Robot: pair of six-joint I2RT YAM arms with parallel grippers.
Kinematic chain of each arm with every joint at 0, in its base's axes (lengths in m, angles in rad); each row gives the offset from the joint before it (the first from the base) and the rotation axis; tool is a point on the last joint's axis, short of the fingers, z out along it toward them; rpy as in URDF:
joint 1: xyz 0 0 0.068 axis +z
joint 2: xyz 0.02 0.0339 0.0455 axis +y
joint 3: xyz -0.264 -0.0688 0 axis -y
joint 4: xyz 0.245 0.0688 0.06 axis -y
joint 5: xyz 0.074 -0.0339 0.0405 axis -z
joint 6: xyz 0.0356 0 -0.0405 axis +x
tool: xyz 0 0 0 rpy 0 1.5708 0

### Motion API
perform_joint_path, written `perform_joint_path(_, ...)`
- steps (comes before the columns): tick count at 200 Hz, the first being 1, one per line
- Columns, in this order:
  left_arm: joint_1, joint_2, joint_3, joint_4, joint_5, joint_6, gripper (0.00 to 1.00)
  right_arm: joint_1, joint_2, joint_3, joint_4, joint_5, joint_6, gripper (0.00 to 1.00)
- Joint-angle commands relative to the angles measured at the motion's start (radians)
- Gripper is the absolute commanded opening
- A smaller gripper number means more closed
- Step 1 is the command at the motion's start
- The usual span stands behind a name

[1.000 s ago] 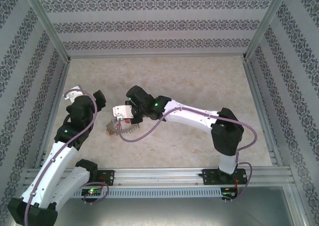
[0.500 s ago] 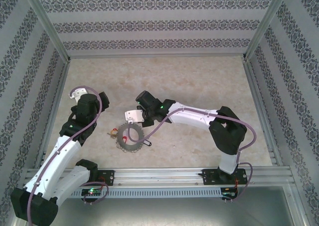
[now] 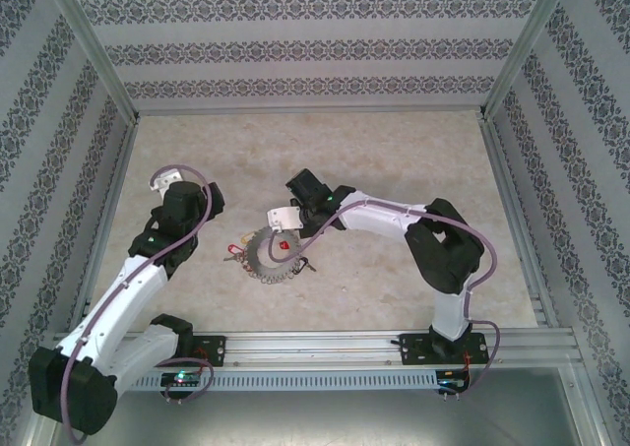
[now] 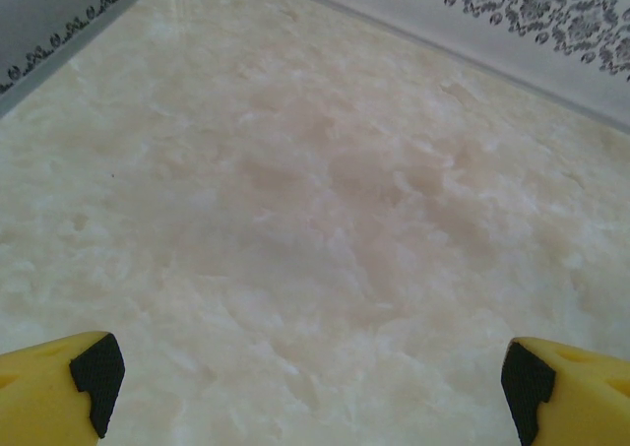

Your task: Put the keys on the keyring

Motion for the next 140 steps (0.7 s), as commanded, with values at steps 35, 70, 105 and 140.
perform_joint_path(35, 0.011, 0.039, -0.019, 0.08, 0.044, 0.041, 0.99, -0.05, 0.102, 0.036, -0.027, 0.139, -0.12, 0.06)
perform_joint_path(70, 0.011, 0.067, -0.033, 0.12, 0.073, 0.107, 0.99, -0.069, 0.115, 0.035, -0.02, 0.152, -0.116, 0.95)
perform_joint_path(105, 0.008, 0.107, 0.056, -0.039, -0.134, 0.093, 0.99, -0.122, 0.012, -0.017, -0.025, 0.087, -0.06, 0.98)
perform_joint_path(140, 0.005, 0.085, 0.073, -0.008, -0.155, 0.201, 0.99, -0.195, -0.232, -0.152, 0.036, 0.023, 0.029, 0.98)
